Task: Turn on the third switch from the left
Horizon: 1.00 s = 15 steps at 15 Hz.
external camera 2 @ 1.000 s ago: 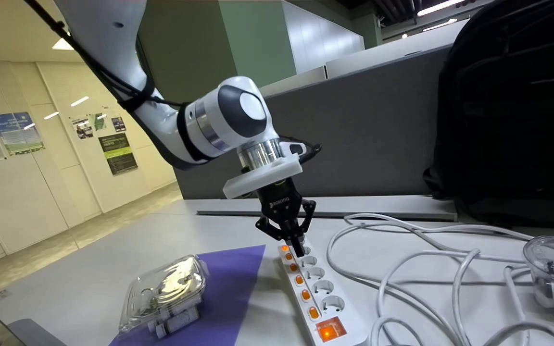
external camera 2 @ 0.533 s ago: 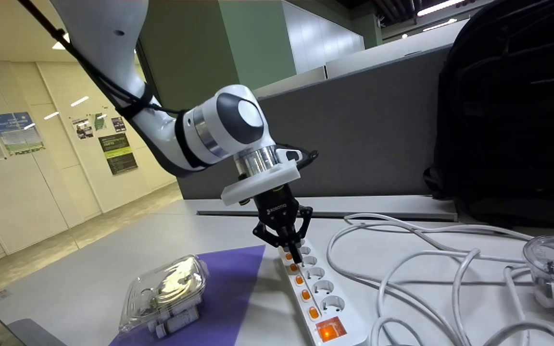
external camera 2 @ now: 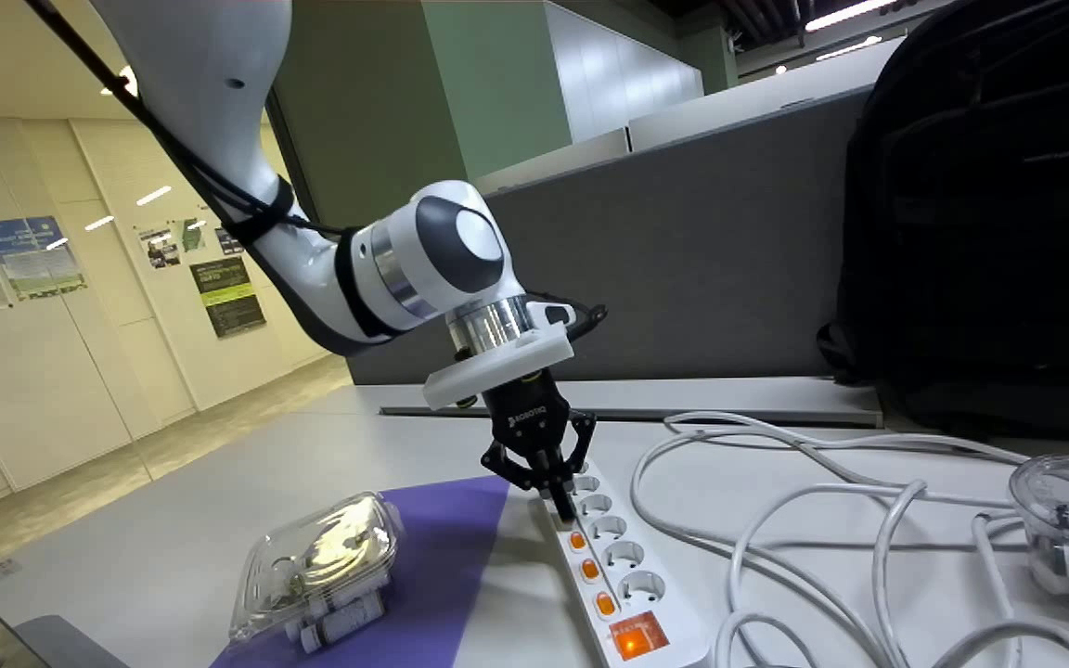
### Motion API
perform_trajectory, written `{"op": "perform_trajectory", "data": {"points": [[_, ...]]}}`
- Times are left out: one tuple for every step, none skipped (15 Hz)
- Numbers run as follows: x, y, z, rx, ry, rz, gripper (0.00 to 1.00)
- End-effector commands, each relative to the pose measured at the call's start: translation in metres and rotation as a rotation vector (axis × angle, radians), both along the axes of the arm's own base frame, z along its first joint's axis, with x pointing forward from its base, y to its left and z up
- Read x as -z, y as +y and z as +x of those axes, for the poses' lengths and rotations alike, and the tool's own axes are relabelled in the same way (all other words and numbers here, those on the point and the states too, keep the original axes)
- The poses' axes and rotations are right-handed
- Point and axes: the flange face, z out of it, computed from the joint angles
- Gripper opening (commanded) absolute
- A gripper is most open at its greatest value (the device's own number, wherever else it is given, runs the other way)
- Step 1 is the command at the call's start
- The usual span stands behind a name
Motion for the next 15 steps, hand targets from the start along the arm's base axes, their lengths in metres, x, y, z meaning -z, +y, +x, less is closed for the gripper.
{"op": "perform_trajectory", "data": {"points": [[0.003, 0.002, 0.006, -0.013, 0.000, -0.016, 0.00], [0.003, 0.001, 0.007, -0.016, -0.001, -0.017, 0.00], [0.003, 0.001, 0.008, -0.019, -0.002, -0.017, 0.00], [0.003, 0.002, 0.008, -0.024, 0.000, -0.017, 0.00], [0.004, 0.003, 0.009, -0.029, 0.001, -0.017, 0.00], [0.004, 0.004, 0.009, -0.036, 0.002, -0.017, 0.00], [0.004, 0.005, 0.009, -0.044, 0.002, -0.018, 0.00], [0.003, 0.006, 0.009, -0.050, 0.002, -0.018, 0.00], [0.003, 0.006, 0.010, -0.051, 0.002, -0.019, 0.00], [0.004, 0.007, 0.011, -0.051, 0.005, -0.018, 0.00], [0.004, 0.007, 0.013, -0.050, 0.010, -0.015, 0.00], [0.004, 0.007, 0.015, -0.050, 0.015, -0.011, 0.00], [0.004, 0.007, 0.018, -0.050, 0.020, -0.010, 0.00], [0.005, 0.008, 0.021, -0.047, 0.027, -0.007, 0.00], [0.006, 0.009, 0.026, -0.037, 0.042, -0.005, 0.00]]}}
